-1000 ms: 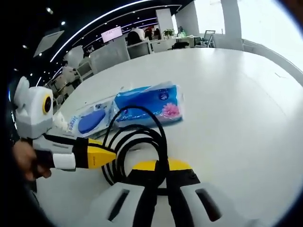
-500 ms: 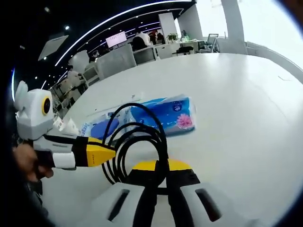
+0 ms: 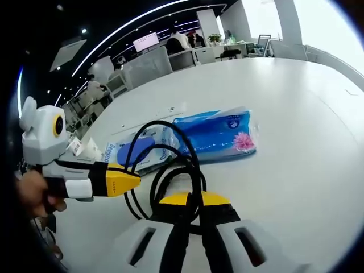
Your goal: Arrange the tabletop items into an orderly group along one side of the table until the central work area is clear of visible clutter.
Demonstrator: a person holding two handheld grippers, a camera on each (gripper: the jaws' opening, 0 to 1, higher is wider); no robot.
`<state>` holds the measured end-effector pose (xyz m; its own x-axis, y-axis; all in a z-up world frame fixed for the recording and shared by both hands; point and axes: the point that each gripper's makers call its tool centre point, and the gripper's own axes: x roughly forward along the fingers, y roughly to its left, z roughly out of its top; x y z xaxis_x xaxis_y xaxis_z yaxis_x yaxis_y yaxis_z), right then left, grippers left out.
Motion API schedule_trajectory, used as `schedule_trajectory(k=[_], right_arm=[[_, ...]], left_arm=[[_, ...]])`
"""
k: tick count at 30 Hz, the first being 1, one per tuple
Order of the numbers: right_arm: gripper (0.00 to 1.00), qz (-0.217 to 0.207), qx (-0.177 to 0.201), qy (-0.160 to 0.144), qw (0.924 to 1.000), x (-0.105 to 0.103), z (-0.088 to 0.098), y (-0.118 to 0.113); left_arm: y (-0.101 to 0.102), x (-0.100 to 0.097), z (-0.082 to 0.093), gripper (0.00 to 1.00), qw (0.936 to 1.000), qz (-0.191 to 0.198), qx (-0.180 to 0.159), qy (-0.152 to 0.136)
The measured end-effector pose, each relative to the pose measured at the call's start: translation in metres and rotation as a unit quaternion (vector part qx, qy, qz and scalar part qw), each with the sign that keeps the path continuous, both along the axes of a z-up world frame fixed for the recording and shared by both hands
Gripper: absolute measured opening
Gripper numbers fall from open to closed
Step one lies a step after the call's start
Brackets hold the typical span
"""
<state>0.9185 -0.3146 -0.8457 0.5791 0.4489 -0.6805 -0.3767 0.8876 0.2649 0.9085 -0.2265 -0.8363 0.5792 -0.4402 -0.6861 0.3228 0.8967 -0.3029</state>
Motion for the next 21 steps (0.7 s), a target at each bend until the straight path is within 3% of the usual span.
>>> schedule_trajectory(k=[7,11,14,18,21], right_arm=[[0.02,0.008,-0.018,0.004,0.9998,-0.002,-0.011,-0.001],[0.04,0.033,-0.047,-0.001,0.9984,-0.003,-0.019,-0.003],[0.06,0.061,-0.061,-0.024,0.9960,-0.001,-0.019,-0.002],[0.13,0.060,-0.065,-0.034,0.9955,0.001,-0.018,-0.006],[0.24,0.066,-0.050,-0.042,0.9956,-0.001,-0.014,-0.005]], left_arm=[[-0.001,-0.002,-0.009,0.04,0.9999,-0.002,0.001,0.011],[-0.002,-0.004,-0.016,0.07,0.9997,-0.019,0.015,0.011],[0.001,-0.002,-0.019,0.09,0.9986,-0.032,0.041,-0.012],[0.001,-0.004,-0.020,0.12,0.9979,-0.038,0.048,-0.020],[0.004,-0.005,-0.018,0.19,0.9980,-0.033,0.045,-0.030]])
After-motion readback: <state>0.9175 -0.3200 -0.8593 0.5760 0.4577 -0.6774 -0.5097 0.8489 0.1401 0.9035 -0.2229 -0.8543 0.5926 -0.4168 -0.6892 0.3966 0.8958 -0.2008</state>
